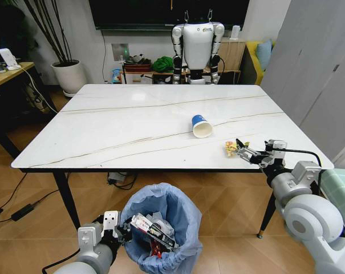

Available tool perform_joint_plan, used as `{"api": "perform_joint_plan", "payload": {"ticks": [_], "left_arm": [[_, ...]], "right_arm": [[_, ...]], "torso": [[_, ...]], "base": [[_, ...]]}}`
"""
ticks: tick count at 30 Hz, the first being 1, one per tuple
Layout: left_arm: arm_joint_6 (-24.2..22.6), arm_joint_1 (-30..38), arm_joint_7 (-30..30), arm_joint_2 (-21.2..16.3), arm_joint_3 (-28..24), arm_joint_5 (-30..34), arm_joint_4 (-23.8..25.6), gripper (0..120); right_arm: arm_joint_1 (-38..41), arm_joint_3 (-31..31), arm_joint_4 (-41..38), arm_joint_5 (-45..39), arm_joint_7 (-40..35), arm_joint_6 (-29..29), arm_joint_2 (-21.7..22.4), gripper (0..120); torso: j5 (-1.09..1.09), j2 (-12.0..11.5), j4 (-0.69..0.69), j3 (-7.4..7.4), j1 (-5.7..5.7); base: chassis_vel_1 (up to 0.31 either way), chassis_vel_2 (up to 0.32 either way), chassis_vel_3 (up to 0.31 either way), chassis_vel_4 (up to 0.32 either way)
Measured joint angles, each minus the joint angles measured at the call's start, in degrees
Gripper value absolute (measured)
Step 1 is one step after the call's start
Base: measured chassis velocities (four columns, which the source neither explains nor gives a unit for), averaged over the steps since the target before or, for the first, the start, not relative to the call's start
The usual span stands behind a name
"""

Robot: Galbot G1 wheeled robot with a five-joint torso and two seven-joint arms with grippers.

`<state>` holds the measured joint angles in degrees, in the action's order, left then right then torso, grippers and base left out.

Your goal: Pick up the trash bin and place the trash from the table into it.

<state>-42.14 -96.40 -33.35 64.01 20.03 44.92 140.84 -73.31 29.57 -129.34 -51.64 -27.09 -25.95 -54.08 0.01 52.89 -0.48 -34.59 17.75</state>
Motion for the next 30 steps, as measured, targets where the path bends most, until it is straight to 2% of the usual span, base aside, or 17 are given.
{"api": "perform_joint_plan", "payload": {"ticks": [11, 30], "left_arm": [[0.0, -0.08, 0.37, 0.67, -0.57, -0.84, -0.62, 0], [0.0, -0.21, 0.87, 0.77, -0.14, -1.08, -0.3, 0]], "right_arm": [[8.28, -3.4, 3.13, -9.79, -8.11, -1.74, -0.28, 100], [11.15, -7.86, 8.56, -9.07, -10.62, -2.13, -1.69, 100]], "torso": [[-0.01, 0.0, 0.0, 0.0, 0.0], [-0.01, 0.0, -0.01, 0.0, 0.0]], "base": [[0.0, 0.0, 0.0, 0.0], [0.0, 0.0, 0.0, 0.0]]}}
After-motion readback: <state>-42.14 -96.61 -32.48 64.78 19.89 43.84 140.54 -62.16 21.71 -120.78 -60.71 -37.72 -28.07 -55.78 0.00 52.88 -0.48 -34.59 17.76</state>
